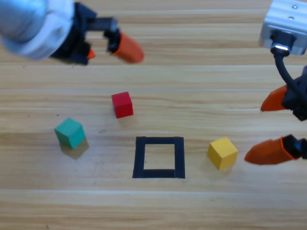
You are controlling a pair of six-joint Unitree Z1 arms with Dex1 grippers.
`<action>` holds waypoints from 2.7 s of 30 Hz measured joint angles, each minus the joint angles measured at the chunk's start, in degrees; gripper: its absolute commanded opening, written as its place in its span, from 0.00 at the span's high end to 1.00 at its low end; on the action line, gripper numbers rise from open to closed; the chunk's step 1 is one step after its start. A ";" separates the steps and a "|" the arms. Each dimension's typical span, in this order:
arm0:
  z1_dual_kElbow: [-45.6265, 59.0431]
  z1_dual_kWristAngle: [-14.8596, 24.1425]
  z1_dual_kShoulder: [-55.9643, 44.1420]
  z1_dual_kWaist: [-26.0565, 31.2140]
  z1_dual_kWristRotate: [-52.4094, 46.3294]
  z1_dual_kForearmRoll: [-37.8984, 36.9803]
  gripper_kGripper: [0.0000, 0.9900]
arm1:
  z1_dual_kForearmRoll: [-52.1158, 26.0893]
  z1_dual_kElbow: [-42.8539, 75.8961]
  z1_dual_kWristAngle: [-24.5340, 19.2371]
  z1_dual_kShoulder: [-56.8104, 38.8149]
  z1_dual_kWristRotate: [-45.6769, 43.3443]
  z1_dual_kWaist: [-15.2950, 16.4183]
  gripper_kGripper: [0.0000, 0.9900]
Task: Stack the blocks in the rectangular block: red at the bottom, yellow in the middle, green on top
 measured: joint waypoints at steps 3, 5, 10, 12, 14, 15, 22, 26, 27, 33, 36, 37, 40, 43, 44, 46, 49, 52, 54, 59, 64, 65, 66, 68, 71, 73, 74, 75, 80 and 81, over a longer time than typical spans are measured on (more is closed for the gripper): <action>-6.90 0.90 4.92 0.76 -5.71 4.07 0.05 | 0.00 0.00 3.72 0.00 -0.63 0.06 0.05; -9.15 0.91 6.70 1.83 -7.66 6.05 0.05 | 0.00 0.00 4.39 0.01 -0.65 0.07 0.05; -19.20 0.94 12.17 5.04 -11.10 15.16 0.05 | 0.00 0.00 4.38 0.01 -0.63 0.11 0.05; -25.07 1.06 14.95 5.78 -10.05 19.01 0.05 | 0.00 0.00 3.77 0.02 -0.09 0.11 0.05; -27.74 1.34 15.56 6.00 -7.86 21.48 0.05 | -0.02 0.00 1.29 0.13 1.38 0.13 0.05; -28.04 1.68 15.43 6.02 -7.22 22.26 0.05 | -0.02 0.00 0.54 0.24 2.28 0.13 0.05; -38.70 3.04 19.29 7.35 -6.92 31.47 0.05 | -0.71 -0.99 -8.72 4.28 14.39 0.15 0.05; -46.36 2.74 26.05 9.40 -10.10 36.00 0.05 | -0.76 -3.47 -9.71 9.94 19.46 -0.15 0.05; -46.49 2.19 27.49 10.07 -10.51 36.07 0.05 | -0.76 -3.99 -9.86 11.44 19.65 -0.20 0.05; -46.46 -1.48 32.71 15.00 -14.92 36.34 0.05 | -0.08 -8.29 -12.06 19.85 20.25 -0.27 0.05; -46.47 -2.11 33.86 16.93 -15.12 36.65 0.05 | 0.80 -8.69 -13.53 21.73 21.46 -0.38 0.05; -46.47 -2.21 34.36 17.48 -15.14 36.67 0.05 | 1.02 -8.69 -14.18 22.25 21.50 -0.39 0.05; -46.47 -2.21 36.38 18.38 -15.17 36.98 0.05 | 1.13 -8.72 -15.37 22.60 21.75 -0.52 0.05; -46.47 -2.21 39.41 18.47 -16.21 37.59 0.05 | 1.39 -9.35 -15.39 23.57 21.76 -0.80 0.05; -46.47 -2.21 40.78 18.44 -17.77 37.67 0.05 | 1.43 -10.06 -15.38 24.63 21.76 -0.88 0.05; -46.47 -2.21 42.86 18.44 -19.90 37.77 0.05 | 1.70 -11.18 -15.38 26.21 21.76 -1.02 0.05; -46.47 -2.67 45.10 18.22 -21.37 37.79 0.05 | 2.04 -12.02 -15.38 28.31 21.76 -1.25 0.05; -46.56 -3.59 46.19 17.85 -23.25 37.79 0.05 | 2.11 -12.59 -15.38 29.61 21.76 -2.10 0.05; -47.10 -4.13 46.80 17.48 -23.63 37.79 0.05 | 2.11 -12.91 -15.37 30.45 21.80 -2.92 0.05; -49.19 -5.03 47.04 17.01 -25.58 37.79 0.05 | 2.83 -13.59 -14.61 30.56 22.14 -3.69 0.07; -49.42 -5.21 47.64 16.58 -25.89 37.79 0.05 | 5.39 -15.98 -12.12 33.32 22.36 -4.23 0.09; -49.56 -5.21 48.14 16.42 -25.92 37.79 0.05 | 5.72 -16.31 -11.70 34.36 22.36 -4.35 0.09; -49.62 -5.21 48.74 16.30 -25.92 37.79 0.05 | 6.25 -16.61 -11.61 35.56 22.36 -4.46 0.09; -49.62 -5.21 50.07 15.98 -25.92 37.79 0.05 | 6.79 -16.65 -11.37 36.67 22.36 -4.58 0.09; -49.63 -5.21 51.68 15.55 -25.92 37.79 0.05 | 6.86 -17.04 -10.78 38.02 22.36 -4.78 0.14; -49.94 -5.21 52.62 15.25 -25.92 37.79 0.05 | 6.86 -17.17 -9.94 38.55 22.36 -4.90 0.21; -50.20 -5.21 52.93 15.15 -25.92 37.79 0.05 | 6.86 -17.27 -9.36 38.55 22.36 -4.96 0.25; -50.93 -5.21 53.32 15.03 -25.92 37.79 0.05 | 6.86 -17.45 -8.80 38.55 22.35 -5.05 0.29; -51.73 -5.22 54.07 14.73 -25.92 37.79 0.11 | 6.86 -17.80 -5.84 39.08 22.24 -6.35 0.77; -51.73 -5.22 54.18 14.73 -25.92 37.79 0.12 | 6.86 -17.80 -5.67 39.46 22.23 -6.77 0.77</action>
